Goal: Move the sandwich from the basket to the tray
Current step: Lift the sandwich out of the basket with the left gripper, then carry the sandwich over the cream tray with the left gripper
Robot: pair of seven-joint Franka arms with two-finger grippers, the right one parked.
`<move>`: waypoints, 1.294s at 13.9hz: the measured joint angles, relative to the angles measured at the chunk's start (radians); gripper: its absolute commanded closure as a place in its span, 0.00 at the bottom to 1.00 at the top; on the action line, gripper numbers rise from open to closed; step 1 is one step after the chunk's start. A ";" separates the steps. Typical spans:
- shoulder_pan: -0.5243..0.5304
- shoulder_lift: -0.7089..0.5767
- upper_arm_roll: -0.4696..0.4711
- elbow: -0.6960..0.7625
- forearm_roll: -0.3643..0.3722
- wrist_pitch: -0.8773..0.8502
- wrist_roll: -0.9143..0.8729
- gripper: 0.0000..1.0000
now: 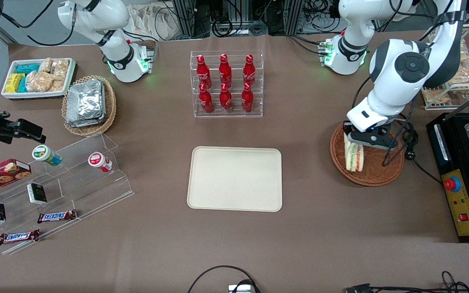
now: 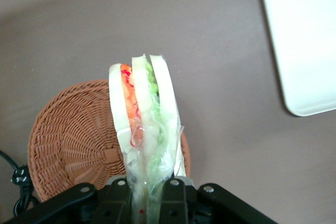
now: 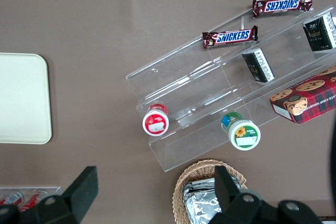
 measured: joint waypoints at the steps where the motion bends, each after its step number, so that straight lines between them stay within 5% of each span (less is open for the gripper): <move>1: 0.000 0.023 -0.021 0.042 0.000 -0.023 -0.021 1.00; 10: -0.013 0.262 -0.172 0.329 0.008 -0.094 -0.184 1.00; 18: -0.151 0.479 -0.177 0.472 0.182 -0.094 -0.331 1.00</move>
